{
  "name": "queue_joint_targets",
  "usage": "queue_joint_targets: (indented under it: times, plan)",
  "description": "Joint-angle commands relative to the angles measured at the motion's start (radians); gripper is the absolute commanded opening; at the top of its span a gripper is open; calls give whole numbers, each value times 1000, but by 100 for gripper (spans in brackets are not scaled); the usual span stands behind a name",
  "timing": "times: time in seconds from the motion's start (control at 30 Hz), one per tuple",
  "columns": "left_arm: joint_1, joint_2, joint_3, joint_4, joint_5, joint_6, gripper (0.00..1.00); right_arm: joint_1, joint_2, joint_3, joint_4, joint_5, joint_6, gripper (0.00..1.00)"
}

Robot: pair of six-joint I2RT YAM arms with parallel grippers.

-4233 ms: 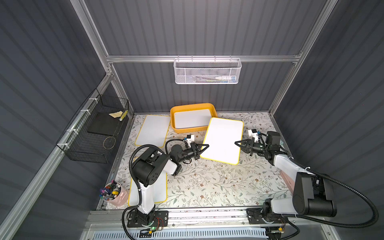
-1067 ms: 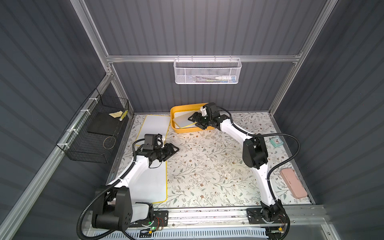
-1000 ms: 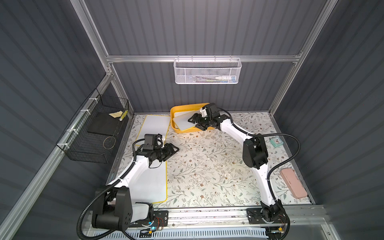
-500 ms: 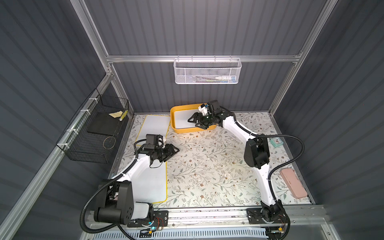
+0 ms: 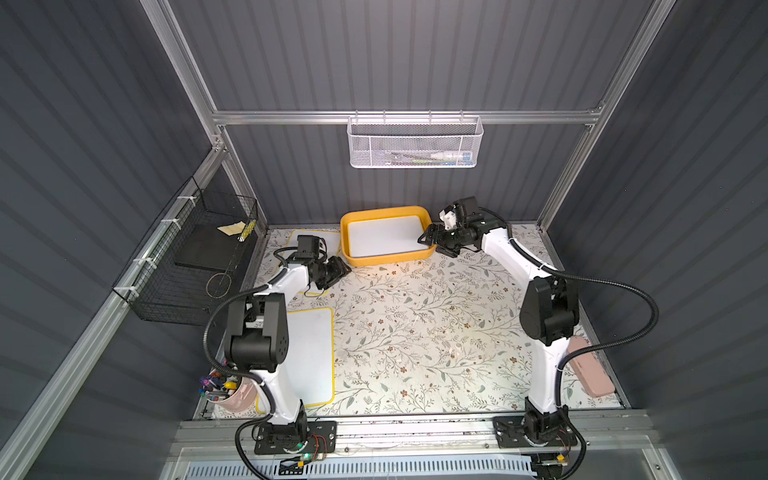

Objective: Put the whiteboard into the storage box
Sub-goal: Place the whiteboard in the storage box, then move the storage box to the center of the board.

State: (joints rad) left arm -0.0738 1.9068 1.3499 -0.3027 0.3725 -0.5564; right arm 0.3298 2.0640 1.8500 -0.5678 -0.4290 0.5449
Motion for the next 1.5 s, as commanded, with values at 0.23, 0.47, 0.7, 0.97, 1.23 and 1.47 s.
queue_joint_targets:
  times: [0.23,0.47,0.7,0.97,1.23,1.47]
  plan:
    - [8,381,501,-100,-100,-2,55,-55,-101,-154,-5,-23,-79,81]
    - [-8,520,676,-120,-67,-32,22,-64,-197,-255,6,-39,-94,81]
    - [-92,531,690,-132,-50,40,3,-91,-304,-373,28,-37,-94,81]
    - [-200,462,556,-139,-14,174,0,-131,-404,-471,30,-30,-97,81]
    - [-326,382,391,-105,22,209,0,-153,-457,-554,39,-28,-100,81]
    - [-486,315,232,9,12,97,0,-173,-493,-615,43,-22,-109,81]
